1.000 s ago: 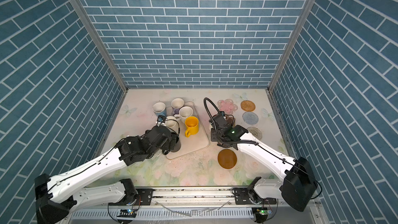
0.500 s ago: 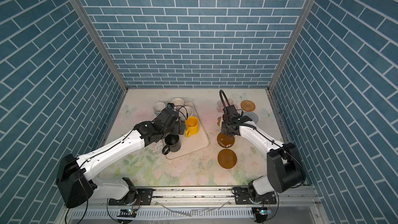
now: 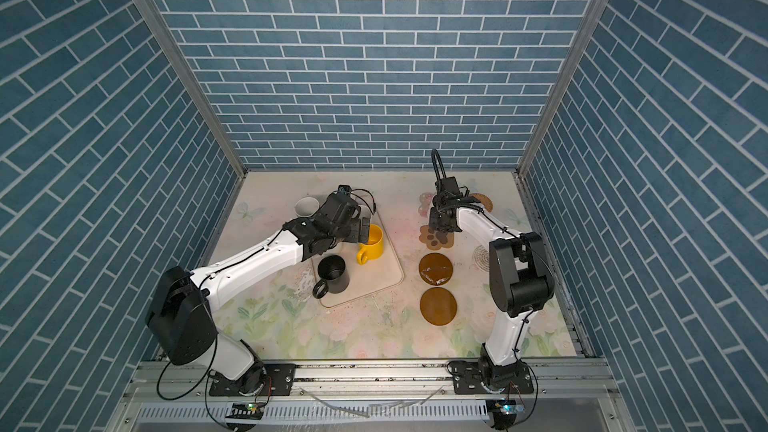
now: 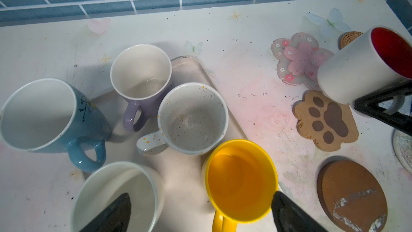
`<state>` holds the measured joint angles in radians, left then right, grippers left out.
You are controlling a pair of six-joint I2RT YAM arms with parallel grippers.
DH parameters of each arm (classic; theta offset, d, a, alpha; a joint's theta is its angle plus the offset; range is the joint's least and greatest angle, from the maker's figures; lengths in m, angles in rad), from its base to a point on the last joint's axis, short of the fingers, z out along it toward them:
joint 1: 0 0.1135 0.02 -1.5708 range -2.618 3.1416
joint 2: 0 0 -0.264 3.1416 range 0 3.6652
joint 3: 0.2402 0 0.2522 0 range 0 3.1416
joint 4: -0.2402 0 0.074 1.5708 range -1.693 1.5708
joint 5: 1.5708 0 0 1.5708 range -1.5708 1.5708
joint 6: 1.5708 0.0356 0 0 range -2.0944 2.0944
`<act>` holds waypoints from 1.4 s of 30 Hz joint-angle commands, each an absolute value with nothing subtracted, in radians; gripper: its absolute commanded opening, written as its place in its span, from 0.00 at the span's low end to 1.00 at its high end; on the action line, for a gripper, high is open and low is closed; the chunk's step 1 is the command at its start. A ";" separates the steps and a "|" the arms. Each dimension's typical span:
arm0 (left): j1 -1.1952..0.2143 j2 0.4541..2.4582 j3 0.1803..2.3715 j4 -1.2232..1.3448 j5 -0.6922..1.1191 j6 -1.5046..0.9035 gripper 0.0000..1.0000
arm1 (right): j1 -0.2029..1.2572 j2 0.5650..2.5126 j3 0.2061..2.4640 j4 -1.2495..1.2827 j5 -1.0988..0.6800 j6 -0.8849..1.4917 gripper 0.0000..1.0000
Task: Place cups on coasters
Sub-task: Place the cup on the coaster.
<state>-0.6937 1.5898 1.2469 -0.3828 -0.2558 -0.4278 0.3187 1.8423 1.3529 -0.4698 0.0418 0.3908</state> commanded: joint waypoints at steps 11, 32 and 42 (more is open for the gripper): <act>-0.617 1.731 1.365 -0.333 -0.181 -0.378 0.99 | 0.287 2.073 1.694 -0.441 0.103 0.238 0.00; -0.609 1.734 1.331 -0.317 -0.180 -0.365 0.99 | 0.278 2.217 1.790 -0.459 0.089 0.232 0.00; -0.609 1.708 1.282 -0.302 -0.188 -0.383 0.99 | 0.278 2.212 1.771 -0.466 0.117 0.236 0.16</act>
